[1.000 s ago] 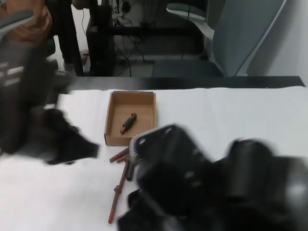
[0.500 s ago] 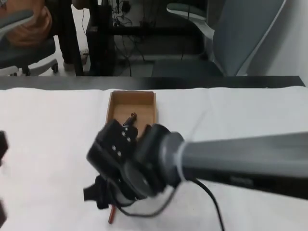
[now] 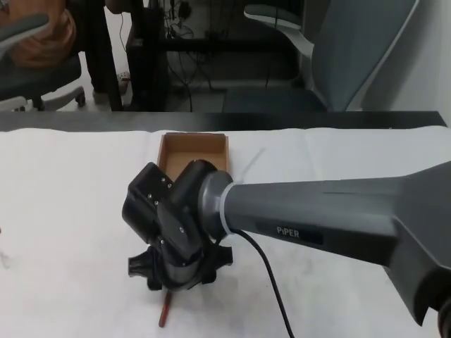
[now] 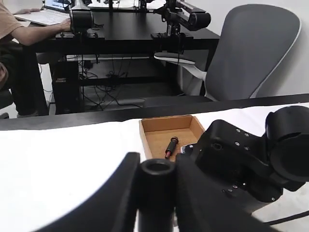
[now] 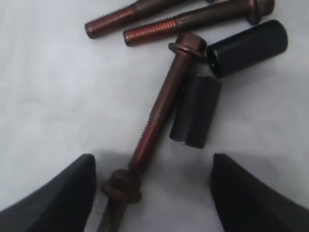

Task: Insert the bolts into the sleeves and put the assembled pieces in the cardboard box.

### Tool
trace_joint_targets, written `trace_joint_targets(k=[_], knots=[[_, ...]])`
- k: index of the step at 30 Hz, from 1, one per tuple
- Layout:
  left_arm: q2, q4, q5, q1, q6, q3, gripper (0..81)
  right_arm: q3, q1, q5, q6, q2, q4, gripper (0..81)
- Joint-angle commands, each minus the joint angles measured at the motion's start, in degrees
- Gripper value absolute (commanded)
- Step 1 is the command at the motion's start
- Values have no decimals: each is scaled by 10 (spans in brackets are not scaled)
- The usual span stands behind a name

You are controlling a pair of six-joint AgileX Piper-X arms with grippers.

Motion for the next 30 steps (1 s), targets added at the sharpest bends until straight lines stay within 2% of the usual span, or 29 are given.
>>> trace_joint_targets(k=[1,3,4,5,10,14,19,21,23,24,27,30], knots=[[-5,-4,3,1,27,-4,18,-2,-5,-13,15,5,17,426],[-5,-4,1,1,35,-4,18,-2,-4,-17,9,5,14,183],[-5,-4,2,1,35,-4,18,-2,-4,-22,5,5,13,21],[-5,-4,2,1,35,-4,18,-2,-4,-31,3,5,13,0],[-5,-4,2,1,35,4,18,-2,0,-79,-14,0,13,6],[-5,-4,2,1,33,22,18,-2,11,-43,-55,-26,10,6],[-5,-13,2,1,31,24,18,-2,10,-41,-123,-65,5,1],[-5,-26,2,1,31,24,18,-2,8,-43,-137,-76,1,42],[-5,-35,2,1,31,24,18,-2,8,-43,-142,-80,-9,147],[-5,-37,2,1,31,24,18,-2,8,-48,-142,-82,-18,242],[-5,-38,2,1,31,24,18,-2,5,-51,-130,-80,-26,445],[-5,-38,2,1,31,24,18,-2,-5,-51,-122,-80,-15,430]])
